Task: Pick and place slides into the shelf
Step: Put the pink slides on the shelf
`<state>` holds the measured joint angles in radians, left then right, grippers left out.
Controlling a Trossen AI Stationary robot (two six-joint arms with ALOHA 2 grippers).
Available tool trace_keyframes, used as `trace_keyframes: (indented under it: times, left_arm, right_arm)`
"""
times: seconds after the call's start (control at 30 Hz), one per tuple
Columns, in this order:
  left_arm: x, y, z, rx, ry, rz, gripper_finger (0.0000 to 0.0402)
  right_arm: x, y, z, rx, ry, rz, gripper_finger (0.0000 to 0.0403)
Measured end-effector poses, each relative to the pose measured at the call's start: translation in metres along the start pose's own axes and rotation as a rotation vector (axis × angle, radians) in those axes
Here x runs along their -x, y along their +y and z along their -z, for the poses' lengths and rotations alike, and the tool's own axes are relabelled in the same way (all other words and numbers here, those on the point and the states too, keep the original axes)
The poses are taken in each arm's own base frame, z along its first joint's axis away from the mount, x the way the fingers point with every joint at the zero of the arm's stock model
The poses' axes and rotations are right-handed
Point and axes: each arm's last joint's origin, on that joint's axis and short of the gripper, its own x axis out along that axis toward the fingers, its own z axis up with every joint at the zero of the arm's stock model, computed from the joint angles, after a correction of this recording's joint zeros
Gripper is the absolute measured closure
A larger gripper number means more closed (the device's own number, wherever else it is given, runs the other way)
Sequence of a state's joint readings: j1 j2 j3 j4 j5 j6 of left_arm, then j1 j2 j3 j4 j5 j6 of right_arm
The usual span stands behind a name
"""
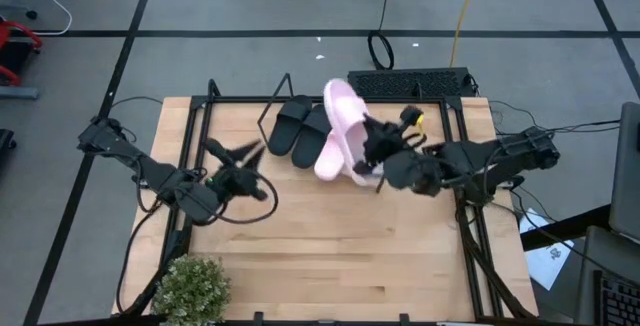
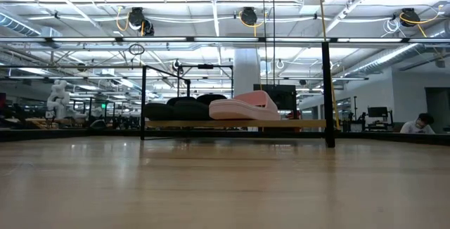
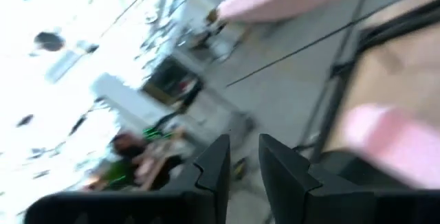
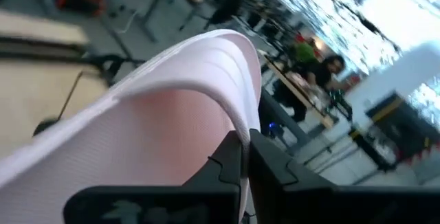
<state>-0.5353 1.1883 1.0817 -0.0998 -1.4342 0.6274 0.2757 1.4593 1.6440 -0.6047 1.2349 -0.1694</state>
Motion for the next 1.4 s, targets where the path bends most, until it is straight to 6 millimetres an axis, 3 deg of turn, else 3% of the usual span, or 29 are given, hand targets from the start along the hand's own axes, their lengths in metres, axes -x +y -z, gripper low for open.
trace_keyframes:
  times: [0.2, 0.4, 0.53, 0.77, 1.1, 1.2, 1.4]
  left_arm:
    - [-0.014, 0.038, 0.011, 0.024, 0.085, -0.104, 0.0316]
    - [-0.024, 0.079, 0.027, 0.136, 0.151, -0.197, 0.0316]
    - [-0.027, 0.096, 0.035, 0.221, 0.172, -0.243, 0.0316]
    - [-0.034, 0.102, 0.040, 0.193, 0.211, -0.281, 0.0316]
    - [-0.043, 0.107, 0.044, 0.121, 0.235, -0.290, 0.0316]
    - [-0.047, 0.107, 0.045, 0.115, 0.246, -0.300, 0.0316]
    - [-0.052, 0.109, 0.047, 0.101, 0.251, -0.302, 0.0316]
  right_arm:
    - [-0.034, -0.015, -0.003, -0.127, 0.032, 0.110, 0.0403]
    - [-0.058, -0.021, 0.007, -0.075, 0.107, 0.161, 0.0403]
    - [-0.073, -0.025, 0.018, -0.051, 0.165, 0.132, 0.0403]
    - [-0.095, -0.041, 0.024, -0.100, 0.203, 0.047, 0.0403]
    - [-0.110, -0.082, -0.004, -0.034, 0.294, 0.100, 0.0403]
    - [-0.121, -0.079, -0.012, 0.018, 0.337, 0.070, 0.0403]
    - [-0.147, -0.052, -0.022, 0.092, 0.373, -0.018, 0.0403]
